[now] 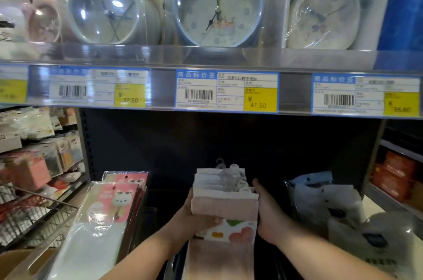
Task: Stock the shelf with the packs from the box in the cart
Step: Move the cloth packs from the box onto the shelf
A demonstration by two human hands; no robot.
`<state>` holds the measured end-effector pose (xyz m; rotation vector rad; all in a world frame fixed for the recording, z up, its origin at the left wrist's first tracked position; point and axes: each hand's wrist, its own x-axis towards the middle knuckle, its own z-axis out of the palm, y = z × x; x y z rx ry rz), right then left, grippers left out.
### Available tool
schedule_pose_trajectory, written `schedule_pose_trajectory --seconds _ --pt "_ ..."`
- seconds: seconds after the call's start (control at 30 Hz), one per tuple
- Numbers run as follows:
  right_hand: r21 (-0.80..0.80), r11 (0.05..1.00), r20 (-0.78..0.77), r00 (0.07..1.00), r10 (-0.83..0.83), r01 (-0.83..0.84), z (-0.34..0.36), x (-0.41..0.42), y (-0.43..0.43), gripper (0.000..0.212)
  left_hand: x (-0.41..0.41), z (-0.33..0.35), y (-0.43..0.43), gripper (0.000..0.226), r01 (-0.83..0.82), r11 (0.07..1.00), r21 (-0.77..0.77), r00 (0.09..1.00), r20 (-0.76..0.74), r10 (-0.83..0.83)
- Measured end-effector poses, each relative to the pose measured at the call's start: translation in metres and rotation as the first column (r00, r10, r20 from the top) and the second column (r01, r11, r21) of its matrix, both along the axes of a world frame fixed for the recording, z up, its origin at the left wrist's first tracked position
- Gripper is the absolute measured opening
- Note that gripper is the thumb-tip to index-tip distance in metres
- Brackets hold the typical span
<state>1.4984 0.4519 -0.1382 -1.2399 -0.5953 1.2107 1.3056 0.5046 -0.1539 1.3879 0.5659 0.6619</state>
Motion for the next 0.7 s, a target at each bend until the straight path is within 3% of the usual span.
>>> schedule_pose_trajectory --seconds 0.1,0.23,0.37,0.43,0.5,0.6,0.7 --pt "0.016 1.000 0.001 1.000 -0.013 0.013 0.003 -0.001 -0.004 0.061 0.006 -0.003 -0.003 0.078 -0.021 1.000 0.003 0.999 0.044 0.021" --pt "0.010 1.000 0.028 1.000 0.003 -0.003 0.006 -0.004 -0.006 0.062 0.005 -0.004 -0.005 0.077 -0.091 0.996 -0.014 0.996 0.018 0.091" --pt "-0.019 0.998 0.072 0.996 -0.053 0.055 0.002 -0.007 -0.011 0.066 0.000 -0.013 0.000 0.131 -0.113 0.993 -0.025 0.990 -0.092 0.110" --pt "-0.042 0.993 0.066 0.992 -0.103 0.106 -0.010 -0.005 -0.014 0.070 -0.003 -0.019 0.000 0.138 -0.122 0.992 -0.035 0.981 -0.156 0.116" --pt "-0.075 0.988 0.064 0.990 -0.129 0.134 -0.023 -0.007 -0.019 0.072 -0.004 -0.022 -0.004 0.117 -0.138 0.987 -0.086 0.973 -0.199 0.119" --pt "-0.074 0.992 0.081 0.992 -0.094 0.100 -0.027 -0.021 -0.026 0.059 -0.001 -0.030 -0.013 0.061 -0.156 0.978 -0.140 0.972 -0.198 0.127" --pt "-0.055 0.994 0.081 0.992 -0.092 0.097 -0.028 -0.031 -0.026 0.053 0.002 -0.032 -0.017 0.052 -0.173 0.973 -0.149 0.972 -0.187 0.144"
